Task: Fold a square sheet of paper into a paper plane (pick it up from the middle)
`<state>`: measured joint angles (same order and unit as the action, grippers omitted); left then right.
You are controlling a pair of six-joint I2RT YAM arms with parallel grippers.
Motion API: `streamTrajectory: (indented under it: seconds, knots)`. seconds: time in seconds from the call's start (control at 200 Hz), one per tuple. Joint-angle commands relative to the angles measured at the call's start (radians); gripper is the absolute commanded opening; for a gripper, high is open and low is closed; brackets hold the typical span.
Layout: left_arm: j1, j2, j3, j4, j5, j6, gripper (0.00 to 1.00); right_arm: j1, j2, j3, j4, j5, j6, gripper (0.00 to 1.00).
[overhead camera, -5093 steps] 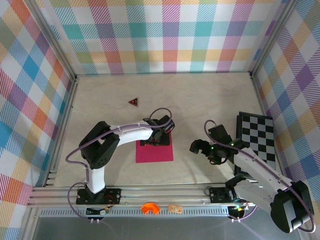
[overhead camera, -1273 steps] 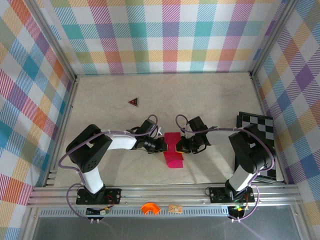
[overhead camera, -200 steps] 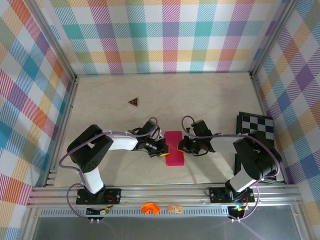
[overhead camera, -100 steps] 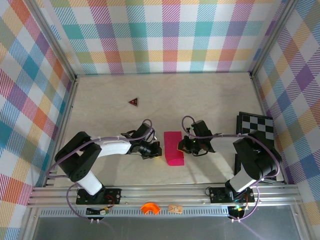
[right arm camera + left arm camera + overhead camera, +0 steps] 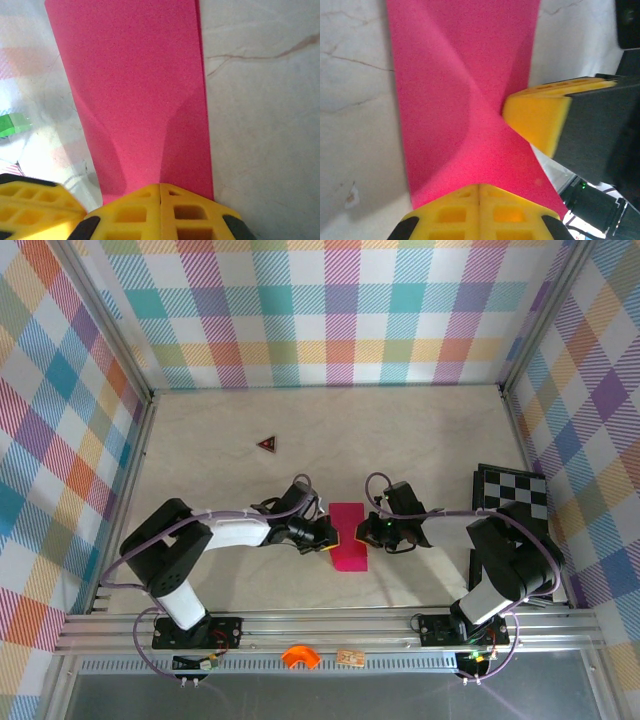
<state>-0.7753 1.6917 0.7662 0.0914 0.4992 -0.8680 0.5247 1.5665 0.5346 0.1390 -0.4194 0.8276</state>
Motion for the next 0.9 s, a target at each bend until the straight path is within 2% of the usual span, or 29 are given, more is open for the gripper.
streamTrajectory:
  seconds: [0.0,0.115,0.26,0.435,0.655,0.82,0.895]
  knots:
    - [-0.008,0.043,-0.034,0.057,0.043,-0.01,0.0,-0.008,0.017,-0.053,-0.11,0.104,0.01,0.0]
    - [-0.008,0.039,-0.074,0.016,0.026,0.011,0.0,-0.008,0.013,-0.054,-0.13,0.109,0.0,0.0]
    - [-0.009,-0.006,-0.111,-0.127,-0.025,0.1,0.0,-0.009,0.016,-0.064,-0.119,0.106,0.007,0.0]
    - [-0.008,-0.075,-0.099,-0.212,-0.056,0.141,0.0,-0.008,0.02,-0.071,-0.109,0.105,0.011,0.0]
    - [-0.008,-0.141,-0.008,-0.172,-0.045,0.035,0.0,-0.009,0.016,-0.074,-0.102,0.103,0.018,0.0]
    - [-0.019,-0.087,0.025,-0.037,0.033,-0.045,0.0,-0.008,0.013,-0.073,-0.103,0.103,0.016,0.0]
    - [-0.031,-0.052,0.031,-0.021,0.033,-0.051,0.0,-0.008,0.012,-0.071,-0.107,0.106,0.011,0.0]
